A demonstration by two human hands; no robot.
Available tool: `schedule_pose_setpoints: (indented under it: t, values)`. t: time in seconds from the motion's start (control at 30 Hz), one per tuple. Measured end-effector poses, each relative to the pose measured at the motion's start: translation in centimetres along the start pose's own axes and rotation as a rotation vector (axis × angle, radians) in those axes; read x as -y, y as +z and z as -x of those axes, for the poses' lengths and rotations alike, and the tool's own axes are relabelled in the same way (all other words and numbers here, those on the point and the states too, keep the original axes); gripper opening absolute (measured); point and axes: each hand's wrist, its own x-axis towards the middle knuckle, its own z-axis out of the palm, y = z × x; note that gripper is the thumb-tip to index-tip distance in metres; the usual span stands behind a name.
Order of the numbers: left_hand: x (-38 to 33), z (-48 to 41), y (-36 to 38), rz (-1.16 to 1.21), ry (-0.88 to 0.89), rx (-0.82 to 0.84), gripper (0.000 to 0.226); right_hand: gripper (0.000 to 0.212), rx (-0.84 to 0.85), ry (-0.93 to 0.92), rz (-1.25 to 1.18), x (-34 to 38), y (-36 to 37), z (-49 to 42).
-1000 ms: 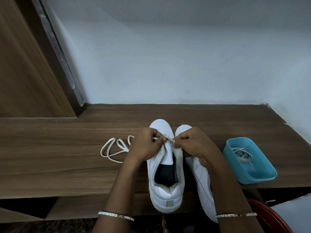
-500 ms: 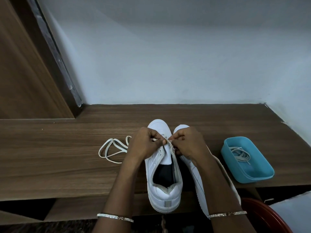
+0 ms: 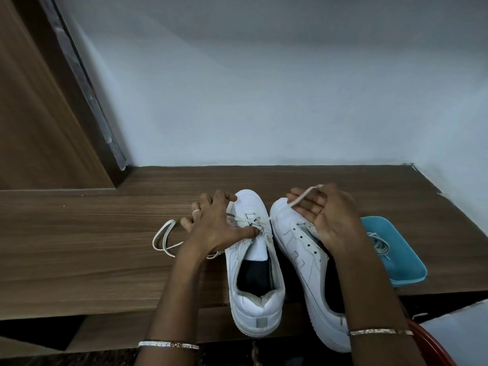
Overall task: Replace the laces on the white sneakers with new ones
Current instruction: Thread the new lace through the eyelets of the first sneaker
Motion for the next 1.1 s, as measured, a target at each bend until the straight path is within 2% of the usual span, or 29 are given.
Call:
schedule_pose_setpoints:
  t: [0.07, 0.17, 0.3, 0.43, 0.53, 0.63, 0.7, 0.77, 0.93, 1.03, 1.07, 1.1]
  values:
    - [0.0, 0.1, 0.0, -0.007, 0.008, -0.005, 0.077, 0.024, -0.109, -0.014, -0.019, 0.6, -0.8, -0.1]
    - [-0.1, 0.1, 0.0, 0.006, 0.007, 0.010, 0.078, 0.022, -0.158, -0.181, 0.307, 0.8, -1.8, -0.3]
    - [-0.1, 0.1, 0.0, 0.011, 0.005, 0.023, 0.082, 0.004, 0.082, -0.405, 0.882, -0.2, -1.1, -0.2]
    - [0.0, 0.1, 0.0, 0.041, 0.004, 0.038, 0.083, 0.012, 0.310, -0.475, 1.399, -2.3, 0.4, -0.1]
    - [0.1, 0.0, 0.0, 0.047, 0.007, 0.042, 0.084, 0.003, 0.312, -0.496, 1.506, -3.3, 1.3, 0.3]
    - [0.4, -0.1, 0.0, 0.069, -0.003, 0.059, 0.089, 0.015, 0.254, -0.482, 1.526, -3.2, 1.1, 0.2]
    - [0.8, -0.3, 0.0, 0.092, -0.019, 0.076, 0.098, 0.016, 0.185, -0.476, 1.495, -2.6, 0.8, 0.0]
    - [1.3, -0.5, 0.0, 0.114, -0.025, 0.076, 0.104, 0.013, 0.077, -0.443, 1.354, -1.5, 0.3, -0.1]
    - [1.6, -0.7, 0.0, 0.127, -0.027, 0.082, 0.102, 0.020, -0.272, -0.347, 0.732, 0.5, -2.1, -1.0]
    - [1.8, -0.8, 0.0, 0.158, -0.039, 0.117, 0.107, 0.023, -0.190, -0.136, 0.227, 1.5, -2.6, -1.0]
    - [1.9, -0.8, 0.0, 0.169, -0.039, 0.125, 0.108, 0.024, -0.165, -0.088, 0.131, 1.7, -2.6, -0.9]
    - [2.0, -0.8, 0.0, 0.187, -0.037, 0.131, 0.110, 0.024, -0.150, -0.070, 0.136, 1.7, -2.5, -0.6]
